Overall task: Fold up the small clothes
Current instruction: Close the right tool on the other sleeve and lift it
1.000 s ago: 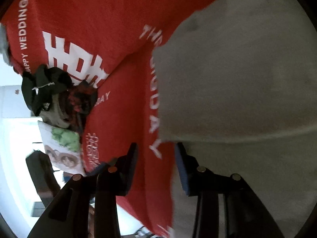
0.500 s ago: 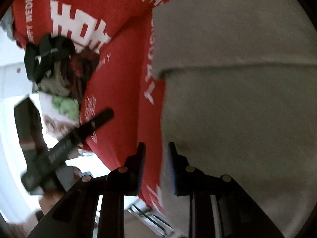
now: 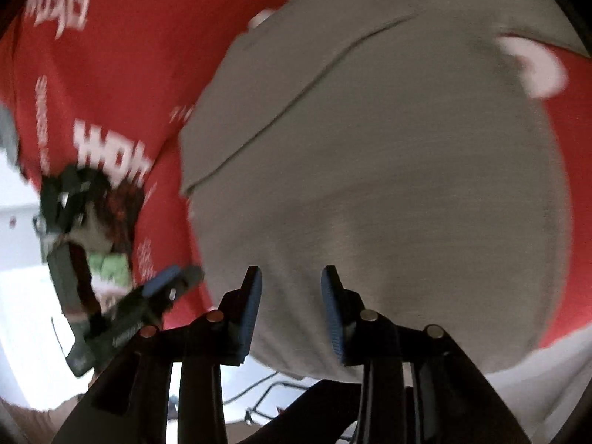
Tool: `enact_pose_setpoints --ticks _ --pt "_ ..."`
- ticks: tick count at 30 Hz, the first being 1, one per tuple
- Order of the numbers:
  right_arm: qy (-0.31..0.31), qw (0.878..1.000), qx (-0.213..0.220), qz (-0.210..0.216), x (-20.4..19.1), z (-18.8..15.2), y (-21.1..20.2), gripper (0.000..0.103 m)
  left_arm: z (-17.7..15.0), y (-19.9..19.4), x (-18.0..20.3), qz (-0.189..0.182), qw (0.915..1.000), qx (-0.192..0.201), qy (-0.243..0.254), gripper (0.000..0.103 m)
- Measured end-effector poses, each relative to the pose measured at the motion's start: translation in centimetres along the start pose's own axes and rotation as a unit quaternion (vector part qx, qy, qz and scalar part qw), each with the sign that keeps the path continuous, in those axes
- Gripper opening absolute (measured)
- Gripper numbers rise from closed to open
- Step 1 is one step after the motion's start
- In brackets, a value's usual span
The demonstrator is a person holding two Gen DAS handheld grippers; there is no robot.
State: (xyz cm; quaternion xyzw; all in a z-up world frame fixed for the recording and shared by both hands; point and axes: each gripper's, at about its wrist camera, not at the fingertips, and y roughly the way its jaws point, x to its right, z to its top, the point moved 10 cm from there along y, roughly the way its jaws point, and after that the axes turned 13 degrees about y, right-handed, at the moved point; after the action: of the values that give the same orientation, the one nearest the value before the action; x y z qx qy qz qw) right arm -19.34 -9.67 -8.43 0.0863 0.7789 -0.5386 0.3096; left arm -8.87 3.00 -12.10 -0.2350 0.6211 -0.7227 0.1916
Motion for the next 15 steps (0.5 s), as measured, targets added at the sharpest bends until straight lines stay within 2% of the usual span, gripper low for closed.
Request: enact_pose_setpoints --ticks 5,8,15 --pt "0.043 0.998 0.038 -0.005 4.1 4.9 -3.8 0.037 3.9 1.1 5.4 -0.017 0.9998 0.004 0.008 0.085" --pt "0.083 0.994 0.076 -0.002 7.3 9.3 -7.2 0.037 6.7 1.9 8.5 -0.021 0.9996 0.007 0.016 0.085" --pt "0.181 0.970 0.160 0.017 15.1 17.6 -13.1 0.042 13.1 5.1 13.1 -0.004 0.9997 0.003 0.025 0.085"
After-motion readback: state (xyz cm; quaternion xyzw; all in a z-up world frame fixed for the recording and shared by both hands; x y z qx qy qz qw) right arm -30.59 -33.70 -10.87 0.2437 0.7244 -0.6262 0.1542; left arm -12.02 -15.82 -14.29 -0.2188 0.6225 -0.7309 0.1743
